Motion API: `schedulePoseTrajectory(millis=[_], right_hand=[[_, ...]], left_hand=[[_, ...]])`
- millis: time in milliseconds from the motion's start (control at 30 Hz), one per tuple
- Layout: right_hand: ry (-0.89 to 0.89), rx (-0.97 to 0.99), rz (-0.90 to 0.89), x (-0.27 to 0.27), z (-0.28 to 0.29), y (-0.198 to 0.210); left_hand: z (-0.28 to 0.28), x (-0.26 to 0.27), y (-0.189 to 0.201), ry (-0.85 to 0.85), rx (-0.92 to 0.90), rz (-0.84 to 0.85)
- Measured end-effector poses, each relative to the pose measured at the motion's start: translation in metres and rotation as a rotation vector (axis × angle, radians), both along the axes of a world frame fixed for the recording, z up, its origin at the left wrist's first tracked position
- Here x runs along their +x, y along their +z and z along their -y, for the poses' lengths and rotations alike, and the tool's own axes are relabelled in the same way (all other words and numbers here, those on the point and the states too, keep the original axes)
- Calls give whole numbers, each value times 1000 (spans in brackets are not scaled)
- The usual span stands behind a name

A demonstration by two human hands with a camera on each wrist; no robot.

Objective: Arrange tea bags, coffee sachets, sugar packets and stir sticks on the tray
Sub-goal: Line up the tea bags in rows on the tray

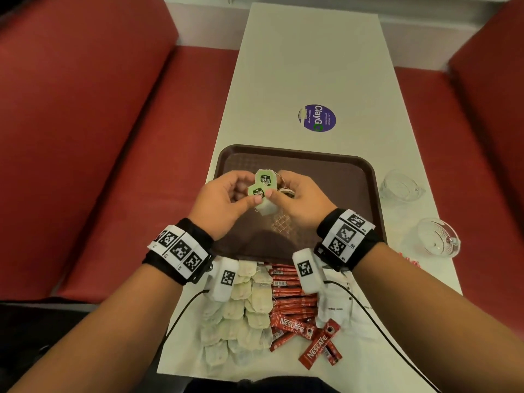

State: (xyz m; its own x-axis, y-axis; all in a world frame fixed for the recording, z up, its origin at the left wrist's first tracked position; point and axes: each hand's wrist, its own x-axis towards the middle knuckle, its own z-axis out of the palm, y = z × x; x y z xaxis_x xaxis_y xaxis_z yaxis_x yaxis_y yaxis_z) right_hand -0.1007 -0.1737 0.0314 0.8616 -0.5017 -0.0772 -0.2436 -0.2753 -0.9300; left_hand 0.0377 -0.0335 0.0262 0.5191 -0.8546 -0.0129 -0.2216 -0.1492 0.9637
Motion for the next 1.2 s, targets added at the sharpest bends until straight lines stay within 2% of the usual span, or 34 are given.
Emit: schedulePoseTrajectory(millis=[100,200,300,433,567,700,833,933,1033,1200], right_hand=[[-57,12,38,-1,7,0],[-98,-6,22,-3,16,-2],[-52,5,41,-2,19,-6],[6,-36,-26,6,19,-6],[8,-102,-39,17,18,-8],[-44,-85,-52,24,18,-17],[1,-159,-211,23,16,-39],[208,-215,-467,13,8,-54],[396,-216,-661,3,-3,-61],[467,-196,-726,-7,-11,-63]], left_hand=[[3,3,1,72,-21,20],[7,10,3,118,-5,121],[12,15,7,60,46,252],[22,13,12,15,48,340],[29,15,8,43,3,317],[31,23,-7,-3,102,249],[46,55,-22,114,232,364],[65,91,-30,226,364,409],[84,119,-38,236,492,423],[102,135,-56,203,627,435]])
